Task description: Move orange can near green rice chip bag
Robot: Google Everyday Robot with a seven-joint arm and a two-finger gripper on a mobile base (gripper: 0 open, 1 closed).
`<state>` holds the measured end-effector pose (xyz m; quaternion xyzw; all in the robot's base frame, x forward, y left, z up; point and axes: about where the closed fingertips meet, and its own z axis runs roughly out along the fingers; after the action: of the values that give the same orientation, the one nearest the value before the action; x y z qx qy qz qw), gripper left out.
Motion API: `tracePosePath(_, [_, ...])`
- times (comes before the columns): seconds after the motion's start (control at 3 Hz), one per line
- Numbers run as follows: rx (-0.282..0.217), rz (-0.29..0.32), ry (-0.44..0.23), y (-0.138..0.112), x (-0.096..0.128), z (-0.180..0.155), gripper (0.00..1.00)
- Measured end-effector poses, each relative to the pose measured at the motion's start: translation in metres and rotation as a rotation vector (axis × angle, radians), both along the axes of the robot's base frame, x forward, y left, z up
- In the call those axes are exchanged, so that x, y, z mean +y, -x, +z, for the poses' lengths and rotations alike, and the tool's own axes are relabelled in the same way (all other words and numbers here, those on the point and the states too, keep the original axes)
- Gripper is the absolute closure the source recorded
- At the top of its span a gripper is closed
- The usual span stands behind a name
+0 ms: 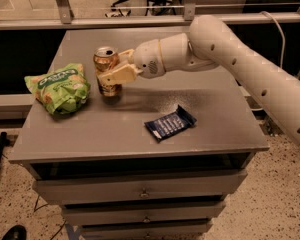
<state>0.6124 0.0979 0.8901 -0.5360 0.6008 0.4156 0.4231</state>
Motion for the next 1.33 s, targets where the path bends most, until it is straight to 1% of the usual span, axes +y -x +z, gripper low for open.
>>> tracePosePath(0.33, [-0.041, 0.028, -0.004, 0.011, 0.015, 0.000, 0.59])
tracePosePath(0.67, [-0.078, 0.042, 0.000, 0.015, 0.023, -0.003, 0.36])
tracePosePath(1.0, [-0.099, 0.049, 0.011, 0.016, 0.027, -0.006, 0.13])
tracePosePath(1.33, [-0.110, 0.052, 0.020, 0.016, 0.027, -0.009, 0.00])
